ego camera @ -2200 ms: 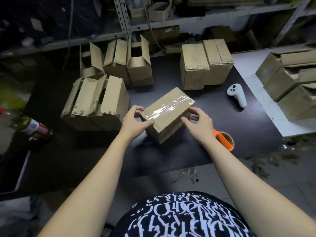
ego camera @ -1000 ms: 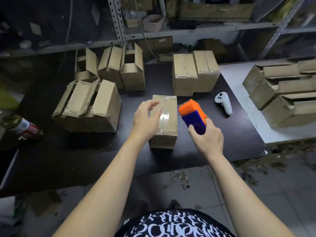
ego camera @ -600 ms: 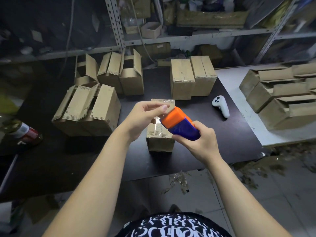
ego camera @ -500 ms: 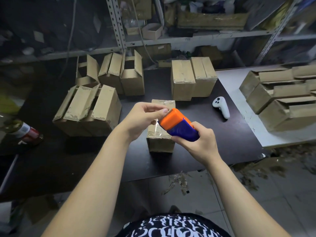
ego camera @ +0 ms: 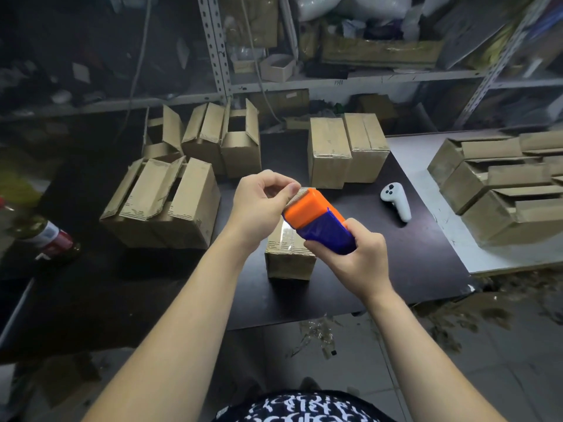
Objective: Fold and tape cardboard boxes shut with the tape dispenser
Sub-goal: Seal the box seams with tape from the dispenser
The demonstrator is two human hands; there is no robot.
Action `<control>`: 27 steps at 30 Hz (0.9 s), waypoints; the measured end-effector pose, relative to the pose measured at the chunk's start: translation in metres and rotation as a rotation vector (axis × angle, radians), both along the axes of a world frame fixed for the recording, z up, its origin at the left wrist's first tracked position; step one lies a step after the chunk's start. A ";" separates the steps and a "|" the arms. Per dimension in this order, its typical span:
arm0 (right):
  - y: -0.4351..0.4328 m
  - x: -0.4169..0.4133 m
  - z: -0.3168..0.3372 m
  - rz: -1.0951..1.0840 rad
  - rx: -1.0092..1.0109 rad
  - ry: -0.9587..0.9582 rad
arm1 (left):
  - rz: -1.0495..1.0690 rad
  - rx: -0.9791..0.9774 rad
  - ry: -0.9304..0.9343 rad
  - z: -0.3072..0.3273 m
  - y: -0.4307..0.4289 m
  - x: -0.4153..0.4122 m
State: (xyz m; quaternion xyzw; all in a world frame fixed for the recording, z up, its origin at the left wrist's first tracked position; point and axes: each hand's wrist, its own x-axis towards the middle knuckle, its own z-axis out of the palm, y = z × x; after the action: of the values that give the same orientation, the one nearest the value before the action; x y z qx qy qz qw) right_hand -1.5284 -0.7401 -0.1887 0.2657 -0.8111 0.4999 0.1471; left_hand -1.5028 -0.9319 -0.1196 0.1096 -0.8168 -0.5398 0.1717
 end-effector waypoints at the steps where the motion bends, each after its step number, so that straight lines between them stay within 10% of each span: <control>1: 0.000 0.001 0.000 -0.006 -0.010 0.016 | -0.002 -0.016 0.029 0.005 -0.001 -0.001; 27: 0.006 -0.026 -0.021 -0.221 0.171 -0.355 | -0.105 -0.443 0.435 0.054 -0.019 -0.014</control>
State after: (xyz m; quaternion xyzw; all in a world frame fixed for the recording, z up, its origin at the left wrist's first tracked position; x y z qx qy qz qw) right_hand -1.5547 -0.7339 -0.2093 0.0945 -0.8877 0.4493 0.0330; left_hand -1.5166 -0.9510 -0.0658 -0.0910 -0.8631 -0.3678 0.3340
